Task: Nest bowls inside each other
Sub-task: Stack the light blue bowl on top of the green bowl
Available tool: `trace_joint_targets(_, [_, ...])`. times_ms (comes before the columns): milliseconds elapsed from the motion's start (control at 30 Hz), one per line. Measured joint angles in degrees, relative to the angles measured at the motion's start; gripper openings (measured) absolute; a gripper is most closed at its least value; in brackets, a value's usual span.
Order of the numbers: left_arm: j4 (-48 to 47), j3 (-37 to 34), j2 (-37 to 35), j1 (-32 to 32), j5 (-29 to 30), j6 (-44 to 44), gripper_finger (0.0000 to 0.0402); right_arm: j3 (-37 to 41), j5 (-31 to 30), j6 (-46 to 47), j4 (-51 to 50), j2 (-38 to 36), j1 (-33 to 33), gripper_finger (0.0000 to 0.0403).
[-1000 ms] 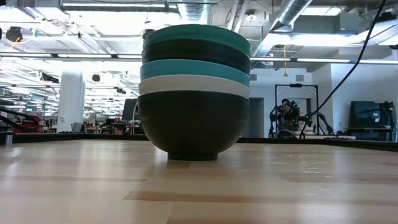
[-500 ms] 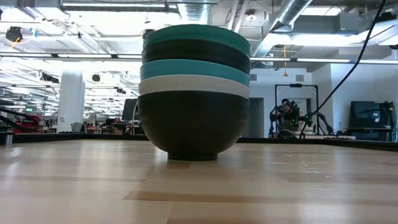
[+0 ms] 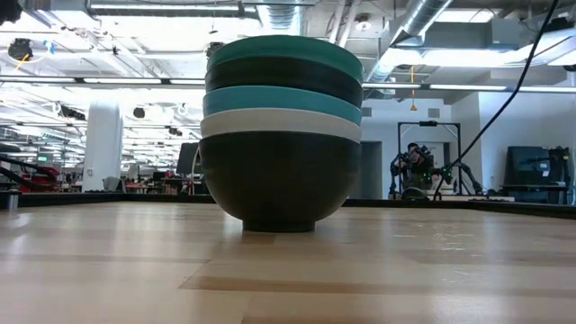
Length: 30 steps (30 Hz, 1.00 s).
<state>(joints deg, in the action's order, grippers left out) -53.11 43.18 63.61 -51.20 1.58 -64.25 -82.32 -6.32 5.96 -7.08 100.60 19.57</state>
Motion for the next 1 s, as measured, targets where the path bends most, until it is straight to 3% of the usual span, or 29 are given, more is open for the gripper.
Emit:
trace_joint_targets(267, [-3.37,0.02,-4.52,0.00,2.19,-1.55,0.0061,0.00,4.95,-2.37,0.21,0.00,-0.15,0.0059])
trace_joint_targets(1000, [-7.44,-0.13,-4.45,0.00,2.74,1.00,0.0061,0.00,4.95,-3.40,3.54,0.00,-1.22,0.0059])
